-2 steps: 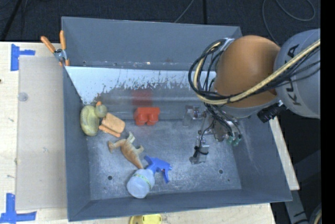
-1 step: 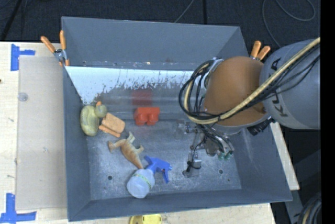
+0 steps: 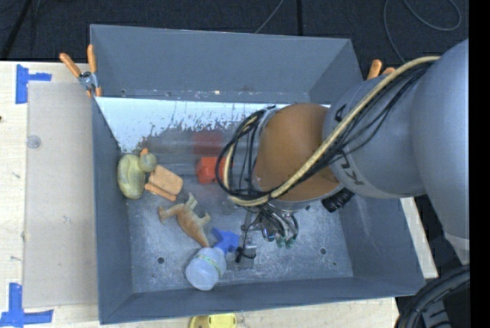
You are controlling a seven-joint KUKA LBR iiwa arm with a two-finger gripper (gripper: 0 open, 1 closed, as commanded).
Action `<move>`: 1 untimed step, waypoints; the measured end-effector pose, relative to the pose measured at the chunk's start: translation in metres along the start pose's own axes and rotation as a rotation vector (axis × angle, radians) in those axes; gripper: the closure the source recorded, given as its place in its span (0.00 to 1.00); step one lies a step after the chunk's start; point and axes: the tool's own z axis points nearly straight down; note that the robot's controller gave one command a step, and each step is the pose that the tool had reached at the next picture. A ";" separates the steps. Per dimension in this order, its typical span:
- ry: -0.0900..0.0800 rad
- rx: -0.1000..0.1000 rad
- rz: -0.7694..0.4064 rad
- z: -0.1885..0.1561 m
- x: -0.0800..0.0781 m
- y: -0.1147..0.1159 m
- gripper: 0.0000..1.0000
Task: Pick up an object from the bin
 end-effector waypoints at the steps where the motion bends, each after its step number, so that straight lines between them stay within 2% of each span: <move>1: -0.003 -0.001 0.051 0.041 0.021 -0.005 1.00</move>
Offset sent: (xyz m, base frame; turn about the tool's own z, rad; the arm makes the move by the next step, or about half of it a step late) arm 0.0000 0.0000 0.0000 0.0000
